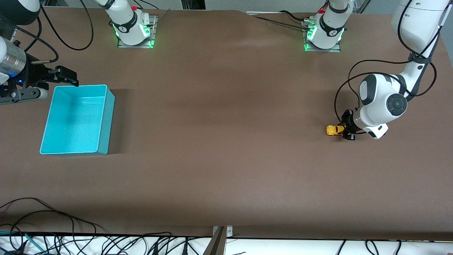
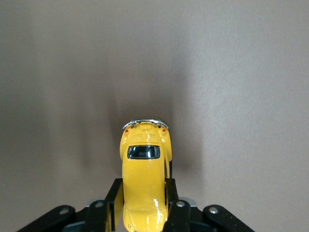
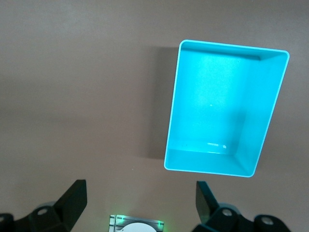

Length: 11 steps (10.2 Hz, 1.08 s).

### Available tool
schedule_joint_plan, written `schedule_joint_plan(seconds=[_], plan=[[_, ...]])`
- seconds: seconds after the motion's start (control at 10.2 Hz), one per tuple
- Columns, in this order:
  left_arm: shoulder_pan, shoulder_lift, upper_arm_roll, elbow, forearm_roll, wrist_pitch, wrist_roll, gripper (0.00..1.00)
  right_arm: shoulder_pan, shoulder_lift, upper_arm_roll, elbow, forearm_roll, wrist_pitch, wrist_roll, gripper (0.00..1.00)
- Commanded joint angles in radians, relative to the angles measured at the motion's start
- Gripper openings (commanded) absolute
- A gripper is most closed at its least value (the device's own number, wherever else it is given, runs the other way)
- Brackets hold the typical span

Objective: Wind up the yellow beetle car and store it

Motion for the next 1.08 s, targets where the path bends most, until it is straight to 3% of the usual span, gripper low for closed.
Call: schedule_joint_plan(seconds=[0.0,0.88,0.98], plan=[[0.041,0.096,0.018,0.011,0.045,0.05,0.087,0.0,-0.003,-0.002,0.0,0.009,0.003,-0.016,-0.012,1.0],[0.086,0.081,0.032,0.013,0.082,0.038,0.152,0.02,-0.003,-0.002,0.0,0.008,0.003,-0.016,-0.012,1.0],[0.086,0.065,0.031,0.014,0.082,0.037,0.149,0.42,-0.003,-0.002,-0.002,0.009,0.003,-0.016,-0.012,1.0]])
